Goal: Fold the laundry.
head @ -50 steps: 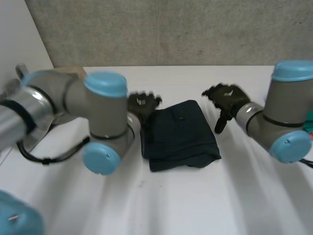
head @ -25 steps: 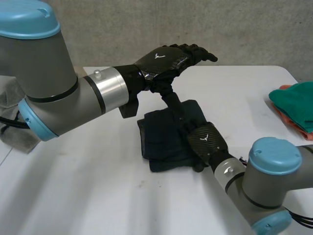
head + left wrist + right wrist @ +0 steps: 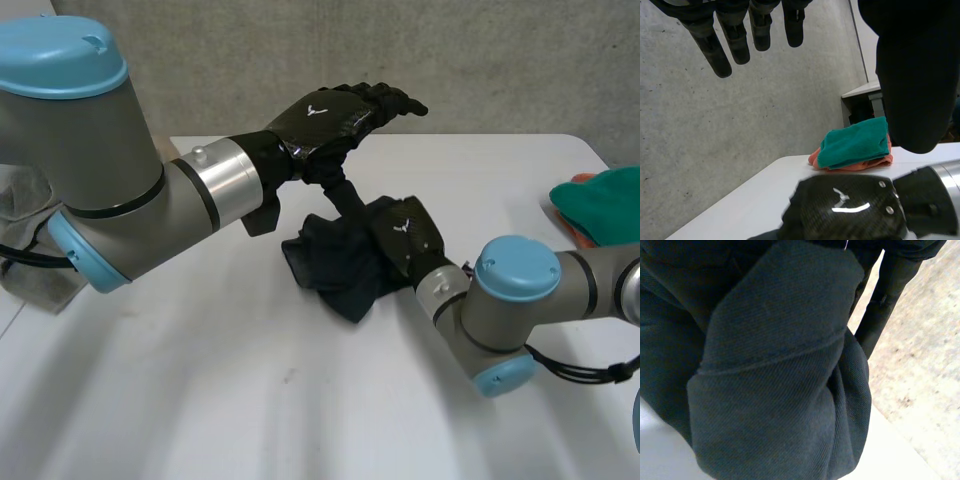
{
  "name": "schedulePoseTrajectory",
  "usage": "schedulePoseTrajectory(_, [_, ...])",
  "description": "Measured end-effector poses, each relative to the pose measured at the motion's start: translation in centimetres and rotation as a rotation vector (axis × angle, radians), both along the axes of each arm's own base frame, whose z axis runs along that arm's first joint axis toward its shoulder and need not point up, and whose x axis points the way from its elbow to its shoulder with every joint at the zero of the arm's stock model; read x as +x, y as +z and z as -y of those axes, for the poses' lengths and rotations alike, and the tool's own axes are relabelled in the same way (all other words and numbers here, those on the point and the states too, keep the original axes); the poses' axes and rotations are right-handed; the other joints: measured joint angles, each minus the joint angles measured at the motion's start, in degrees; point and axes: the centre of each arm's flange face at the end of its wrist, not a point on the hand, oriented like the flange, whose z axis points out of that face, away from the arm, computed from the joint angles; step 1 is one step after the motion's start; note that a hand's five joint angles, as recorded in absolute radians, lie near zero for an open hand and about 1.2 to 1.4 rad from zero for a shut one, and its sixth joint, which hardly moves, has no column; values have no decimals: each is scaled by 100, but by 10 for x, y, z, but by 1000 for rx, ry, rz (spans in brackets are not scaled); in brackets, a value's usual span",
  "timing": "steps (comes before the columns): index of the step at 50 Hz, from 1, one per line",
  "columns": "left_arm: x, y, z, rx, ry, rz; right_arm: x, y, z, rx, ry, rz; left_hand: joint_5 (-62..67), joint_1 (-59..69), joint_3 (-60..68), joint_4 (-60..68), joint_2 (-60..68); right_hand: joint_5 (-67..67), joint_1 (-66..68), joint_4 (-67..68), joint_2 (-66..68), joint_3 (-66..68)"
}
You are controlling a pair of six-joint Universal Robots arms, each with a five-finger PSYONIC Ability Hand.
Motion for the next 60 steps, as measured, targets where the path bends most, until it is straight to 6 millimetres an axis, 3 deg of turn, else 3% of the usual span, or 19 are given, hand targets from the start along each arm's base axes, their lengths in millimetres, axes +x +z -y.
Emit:
schedulePoseTrajectory(6, [1, 3, 0, -6, 3, -4, -1, 45, 16, -71, -16, 112, -1, 0, 0, 0, 0, 7, 109, 12, 0, 0])
schedulePoseTrajectory(11, [4, 13, 0, -28, 16, -18, -30, 109, 48, -167, -82, 271, 0, 0, 0, 0, 0, 9, 109, 26, 0, 0])
schedulePoseTrajectory(13, [5, 17, -1, -38, 20, -25, -40, 123, 57, -193, -103, 300, 0, 0, 0, 0, 0, 39, 109, 27, 0, 0])
schedulePoseTrajectory(17, [8, 33, -2, -85, 37, -58, -97, 167, 95, -298, -214, 366, 0, 0, 0, 0, 0, 64, 109, 51, 0, 0])
schedulePoseTrajectory(22, [9, 39, -4, -110, 44, -77, -164, 184, 131, -375, -308, 350, -1, 0, 0, 0, 0, 65, 109, 91, 0, 11])
schedulePoseTrajectory(26, [9, 36, -5, -105, 43, -74, -215, 177, 155, -387, -321, 309, 0, 0, 0, 0, 0, 65, 109, 116, 33, 43])
schedulePoseTrajectory(29, [8, 31, -6, -94, 41, -65, -254, 157, 173, -355, -305, 284, 0, -1, 0, 0, 0, 65, 109, 117, 33, 43])
schedulePoseTrajectory(30, [8, 29, -6, -90, 40, -62, -259, 154, 175, -350, -302, 282, 0, 0, 0, 0, 0, 65, 110, 117, 33, 43])
schedulePoseTrajectory(37, [7, 16, -6, -61, 37, -38, -343, 75, 201, -228, -251, 269, 0, 0, 0, 0, 0, 65, 188, 117, 33, 43])
schedulePoseTrajectory(42, [6, 9, -6, -45, 35, -27, -385, 31, 202, -207, -248, 244, 0, 0, 0, 0, 1, 195, 188, 117, 33, 43])
schedulePoseTrajectory(45, [6, 6, -6, -39, 34, -23, -400, 14, 199, -201, -254, 230, 0, 0, 0, 0, 1, 250, 188, 117, 33, 43])
schedulePoseTrajectory(50, [5, 5, -6, -37, 32, -22, -408, 7, 192, -188, -269, 227, 0, 0, 0, 0, 1, 32, -29, -639, -671, -605])
schedulePoseTrajectory(54, [4, 6, -8, -39, 28, -24, -404, 23, 184, -179, -284, 237, 0, 0, 0, 0, 1, -3894, -3789, -4628, -4662, -4570])
schedulePoseTrajectory(56, [3, 7, -9, -41, 25, -25, -401, 33, 181, -172, -294, 245, 0, 0, 0, 0, 1, -4536, -4292, -5329, -5318, -5293])
schedulePoseTrajectory(60, [1, 9, -13, -44, 16, -28, -398, 54, 174, -141, -329, 268, 0, 0, 0, 0, 1, -4725, -4298, -5522, -5402, -5439])
